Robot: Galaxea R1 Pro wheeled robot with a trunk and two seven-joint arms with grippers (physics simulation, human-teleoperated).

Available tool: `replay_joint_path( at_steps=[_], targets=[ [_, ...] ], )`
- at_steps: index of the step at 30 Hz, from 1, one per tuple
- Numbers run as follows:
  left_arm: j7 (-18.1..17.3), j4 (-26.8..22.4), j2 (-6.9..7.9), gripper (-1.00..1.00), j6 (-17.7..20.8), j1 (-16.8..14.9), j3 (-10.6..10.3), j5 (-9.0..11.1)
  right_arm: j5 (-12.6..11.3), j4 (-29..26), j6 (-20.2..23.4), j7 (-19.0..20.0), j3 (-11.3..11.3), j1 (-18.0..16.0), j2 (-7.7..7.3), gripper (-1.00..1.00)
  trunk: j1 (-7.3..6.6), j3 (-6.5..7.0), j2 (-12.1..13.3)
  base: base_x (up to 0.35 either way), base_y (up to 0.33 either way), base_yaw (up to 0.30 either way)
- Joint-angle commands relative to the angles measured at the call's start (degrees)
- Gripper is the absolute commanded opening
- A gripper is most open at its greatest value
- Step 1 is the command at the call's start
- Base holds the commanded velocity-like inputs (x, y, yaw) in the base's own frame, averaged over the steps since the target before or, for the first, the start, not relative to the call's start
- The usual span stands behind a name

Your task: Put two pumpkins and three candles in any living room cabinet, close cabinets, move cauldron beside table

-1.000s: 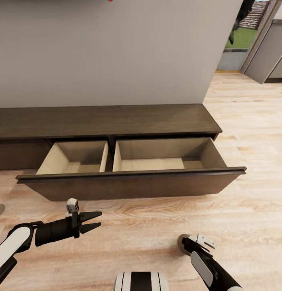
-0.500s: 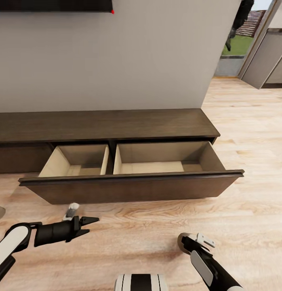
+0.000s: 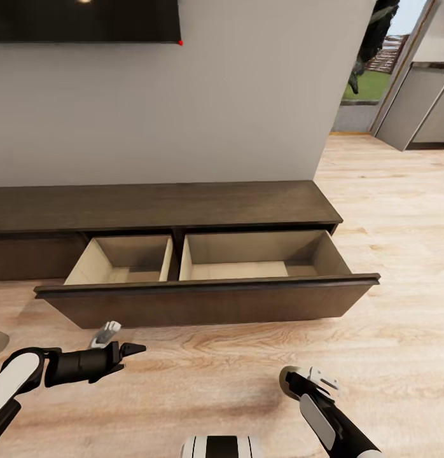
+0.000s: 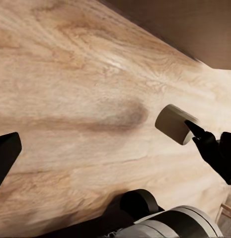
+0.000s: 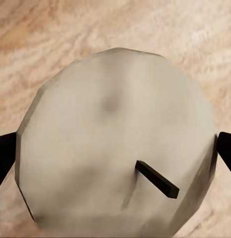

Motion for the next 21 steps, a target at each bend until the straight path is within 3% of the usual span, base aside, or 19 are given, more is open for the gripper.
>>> replay_joint_path(
  at_steps=[1, 4, 7, 11, 14, 18, 21],
  targets=[
    [2.41, -0.12, -0.04, 1.0, 0.02, -0.12, -0.05, 0.6, -0.32, -0.15, 0.28, -0.49, 0.39, -0.02, -0.09, -1.0, -0.03, 0.18, 0.0, 0.0, 0.0, 0.0],
    [7.85, -0.22, -0.29, 1.0, 0.01, -0.3, -0.03, 0.58, -0.32, -1.34, 0.63, -0.73, 0.41, -0.02, -0.09, -1.0, -0.11, 0.85, 0.04, 0.0, 0.0, 0.0],
    [9.3, -0.24, -0.31, 1.0, -0.08, -0.42, -0.03, 0.58, -0.32, -2.24, 1.3, -0.91, 0.4, -0.04, -0.09, -1.0, -0.19, 1.51, 0.08, 0.0, 0.0, 0.009],
    [11.18, -0.29, -0.16, 1.0, -0.14, -0.62, -0.03, 0.56, -0.57, -8.44, 10.74, -1.8, 0.18, -0.02, -0.19, -1.0, -0.29, 2.39, 0.13, 0.0, 0.0, 0.091],
    [14.42, -0.32, -0.22, 1.0, -0.15, -0.69, 0.01, 0.57, -0.77, -15.91, 19.31, -7.7, 0.14, -0.03, -0.29, -1.0, -0.37, 3.05, 0.17, 0.0, 0.0, 0.028],
    [16.81, -0.33, -0.11, 1.0, -0.25, -0.76, -0.02, 0.51, -1.39, -26.3, 26.71, -20.21, 0.44, -0.02, -0.04, -1.0, -0.47, 3.94, 0.22, 0.0, 0.0, 0.006],
    [20.65, -0.33, -0.07, 1.0, -0.31, -0.78, 0.02, 0.48, -2.34, -32.08, 33.39, -25.83, 0.39, -0.02, 1.5, -1.0, -0.55, 4.6, 0.26, 0.0, 0.0, 0.001]
  ],
)
